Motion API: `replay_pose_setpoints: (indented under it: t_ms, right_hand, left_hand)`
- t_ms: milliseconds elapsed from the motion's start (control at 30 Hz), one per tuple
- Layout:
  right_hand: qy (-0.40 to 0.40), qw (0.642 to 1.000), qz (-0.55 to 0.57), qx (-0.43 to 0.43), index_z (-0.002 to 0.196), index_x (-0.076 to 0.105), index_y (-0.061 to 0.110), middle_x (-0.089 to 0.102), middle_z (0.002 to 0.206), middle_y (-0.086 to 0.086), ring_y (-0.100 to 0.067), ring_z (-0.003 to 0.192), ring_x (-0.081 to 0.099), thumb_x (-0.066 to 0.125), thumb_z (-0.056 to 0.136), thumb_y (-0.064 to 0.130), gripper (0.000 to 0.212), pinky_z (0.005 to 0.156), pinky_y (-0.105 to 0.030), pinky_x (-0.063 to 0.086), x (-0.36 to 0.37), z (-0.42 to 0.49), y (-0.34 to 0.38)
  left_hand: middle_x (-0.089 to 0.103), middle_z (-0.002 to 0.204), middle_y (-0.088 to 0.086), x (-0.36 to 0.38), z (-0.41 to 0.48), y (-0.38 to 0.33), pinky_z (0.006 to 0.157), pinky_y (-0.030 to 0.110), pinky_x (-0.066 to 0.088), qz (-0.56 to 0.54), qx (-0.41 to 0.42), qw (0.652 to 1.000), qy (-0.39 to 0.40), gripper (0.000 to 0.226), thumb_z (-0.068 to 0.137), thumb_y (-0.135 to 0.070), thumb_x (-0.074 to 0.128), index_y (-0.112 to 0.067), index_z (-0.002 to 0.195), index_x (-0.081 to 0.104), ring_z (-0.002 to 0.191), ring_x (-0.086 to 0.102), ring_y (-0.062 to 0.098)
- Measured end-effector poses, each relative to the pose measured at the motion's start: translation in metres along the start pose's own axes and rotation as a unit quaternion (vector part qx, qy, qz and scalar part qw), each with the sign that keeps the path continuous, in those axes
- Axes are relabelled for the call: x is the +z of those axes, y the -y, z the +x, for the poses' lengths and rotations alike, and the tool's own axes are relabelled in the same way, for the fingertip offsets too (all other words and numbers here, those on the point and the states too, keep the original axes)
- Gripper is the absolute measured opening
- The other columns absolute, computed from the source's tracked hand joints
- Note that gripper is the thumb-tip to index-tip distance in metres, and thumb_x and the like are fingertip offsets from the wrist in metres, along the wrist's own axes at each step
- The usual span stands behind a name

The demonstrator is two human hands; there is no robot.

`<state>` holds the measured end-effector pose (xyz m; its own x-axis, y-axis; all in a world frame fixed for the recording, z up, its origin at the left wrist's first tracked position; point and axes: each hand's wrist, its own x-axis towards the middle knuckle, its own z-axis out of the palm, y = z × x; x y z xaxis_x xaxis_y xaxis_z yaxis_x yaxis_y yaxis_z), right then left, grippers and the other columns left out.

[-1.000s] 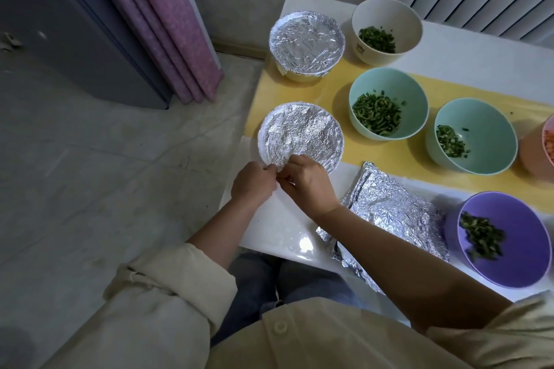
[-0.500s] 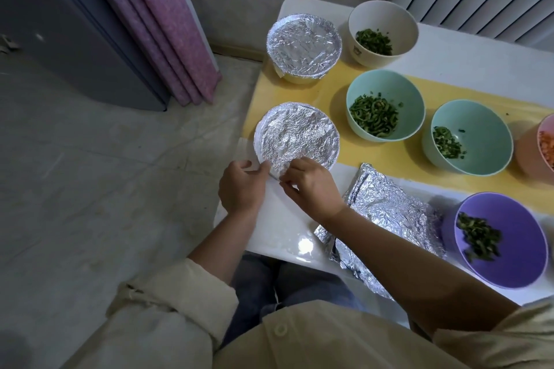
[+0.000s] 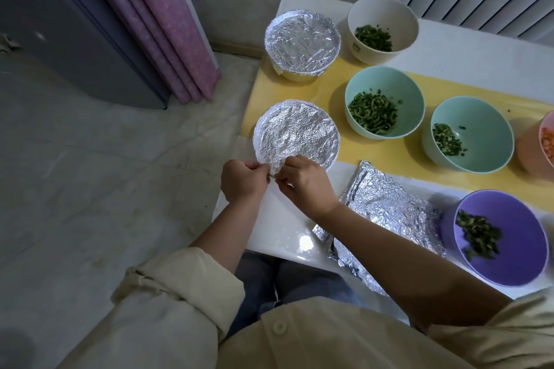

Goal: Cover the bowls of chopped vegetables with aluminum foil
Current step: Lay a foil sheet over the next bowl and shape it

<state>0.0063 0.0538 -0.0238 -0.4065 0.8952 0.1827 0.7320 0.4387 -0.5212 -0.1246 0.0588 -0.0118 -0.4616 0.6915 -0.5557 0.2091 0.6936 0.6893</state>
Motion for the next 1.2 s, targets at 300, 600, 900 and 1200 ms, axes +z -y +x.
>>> replay_pose_setpoints:
  t_ms: [300, 600, 900, 1200]
  right_hand:
    - [-0.017, 1.0, 0.011, 0.014, 0.063, 0.068, 0.011, 0.055, 0.062, -0.005, -0.029, 0.057, 0.057, 0.07, 0.066, 0.003, 0.009, 0.046, -0.025, 0.038, 0.0, 0.004, 0.002]
    - [-0.01, 1.0, 0.013, 0.021, 0.071, 0.072, 0.011, 0.055, 0.064, -0.006, -0.03, 0.061, 0.056, 0.082, 0.065, 0.004, 0.013, 0.046, -0.031, 0.045, 0.003, 0.008, 0.004]
    - [0.021, 0.998, -0.048, -0.021, 0.07, 0.063, 0.008, 0.057, 0.072, -0.008, -0.031, 0.066, 0.055, 0.079, 0.067, 0.009, 0.017, 0.059, -0.037, 0.041, -0.012, -0.004, -0.017]
    - [0.002, 0.999, -0.02, -0.027, 0.07, 0.066, 0.01, 0.057, 0.069, -0.006, -0.029, 0.064, 0.055, 0.053, 0.083, 0.022, 0.022, 0.054, -0.034, 0.04, -0.004, 0.002, -0.013]
  left_hand:
    - [0.068, 0.051, -0.001, -0.002, 0.004, -0.005, 0.079, 0.045, 0.061, 0.018, -0.007, 0.999, 0.033, 0.029, 0.071, -0.017, 0.075, -0.026, 0.044, 0.069, 0.067, 0.074, 0.025]
    - [0.068, 0.051, 0.001, -0.004, 0.003, -0.012, 0.078, 0.043, 0.061, 0.026, -0.011, 0.999, 0.024, 0.028, 0.07, -0.017, 0.074, -0.02, 0.043, 0.067, 0.062, 0.071, 0.024]
    - [0.072, 0.059, 0.002, -0.01, 0.017, -0.015, 0.08, 0.039, 0.06, -0.017, -0.021, 0.999, 0.033, 0.026, 0.073, -0.027, 0.079, -0.016, 0.052, 0.069, 0.063, 0.073, 0.022]
    - [0.072, 0.061, 0.011, 0.018, -0.003, 0.0, 0.079, 0.048, 0.06, 0.005, -0.025, 0.999, 0.041, 0.034, 0.082, -0.023, 0.072, -0.017, 0.05, 0.065, 0.069, 0.074, 0.029]
